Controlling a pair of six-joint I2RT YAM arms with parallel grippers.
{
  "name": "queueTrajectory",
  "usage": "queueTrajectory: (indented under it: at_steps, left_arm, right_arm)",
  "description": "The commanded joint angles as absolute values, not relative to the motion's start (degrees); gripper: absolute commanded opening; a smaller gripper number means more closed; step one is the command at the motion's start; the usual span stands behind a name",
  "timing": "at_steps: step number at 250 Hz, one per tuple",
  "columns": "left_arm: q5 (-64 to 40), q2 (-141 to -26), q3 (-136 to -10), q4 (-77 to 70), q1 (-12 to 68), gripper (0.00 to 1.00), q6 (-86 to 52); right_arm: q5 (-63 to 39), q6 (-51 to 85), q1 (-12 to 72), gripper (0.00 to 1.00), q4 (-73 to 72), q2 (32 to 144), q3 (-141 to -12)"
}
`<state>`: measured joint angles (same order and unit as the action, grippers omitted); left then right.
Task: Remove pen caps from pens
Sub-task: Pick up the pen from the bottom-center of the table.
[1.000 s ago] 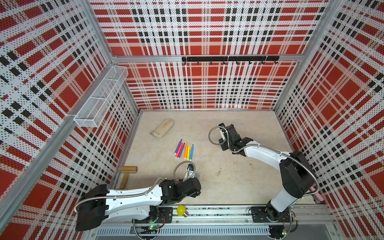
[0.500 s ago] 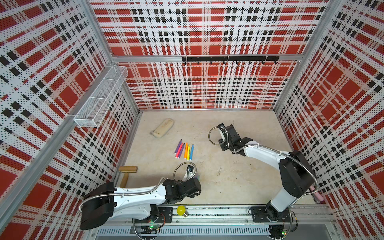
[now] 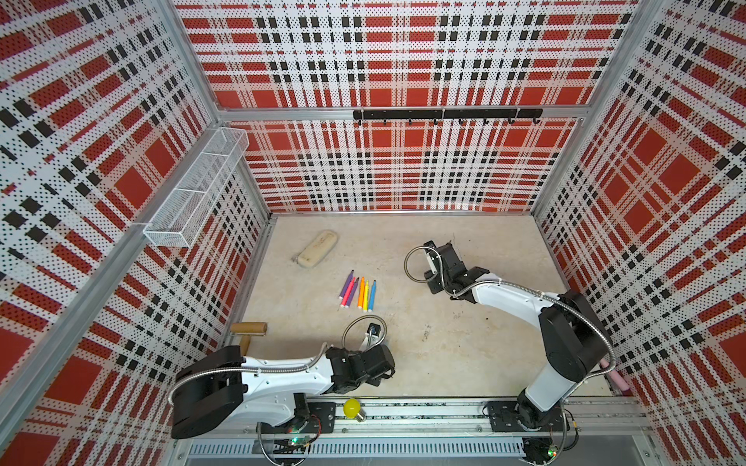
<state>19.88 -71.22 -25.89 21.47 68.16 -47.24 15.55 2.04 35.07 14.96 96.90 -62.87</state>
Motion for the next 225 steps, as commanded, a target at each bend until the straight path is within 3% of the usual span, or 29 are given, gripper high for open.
queueTrajectory:
  at_steps: [1,55,104,130,161,199,225]
  left_arm:
    - [18.8,-74.1,-26.1,22.7,67.6,0.26,-47.4]
    - [19.6,-75.7,-26.6,22.7,67.4,0.17,-47.6]
    - [29.0,-68.9,-28.3,27.2,70.6,0.13,-51.3]
    - [34.6,-63.5,-28.4,27.9,72.8,0.13,-52.3]
    - [38.0,-55.4,-26.8,24.5,75.2,0.13,-50.9]
    - [36.7,-42.7,-20.7,16.4,75.4,0.13,-47.0]
    - [34.5,-33.9,-17.4,12.4,75.3,0.13,-45.2]
  right_arm:
    - [15.6,1.8,35.3,0.46,13.7,97.4,-63.8]
    - [15.8,1.8,35.3,0.46,13.7,97.0,-63.7]
    - [14.2,2.8,35.3,0.45,11.0,95.5,-61.7]
    - [4.0,4.7,35.3,0.46,7.1,92.7,-59.1]
    - [-13.3,10.6,35.5,0.54,-4.8,85.3,-51.3]
    - [-24.1,19.1,35.4,0.59,-19.8,77.9,-43.8]
    - [-35.0,25.1,35.5,0.68,-28.8,78.6,-41.6]
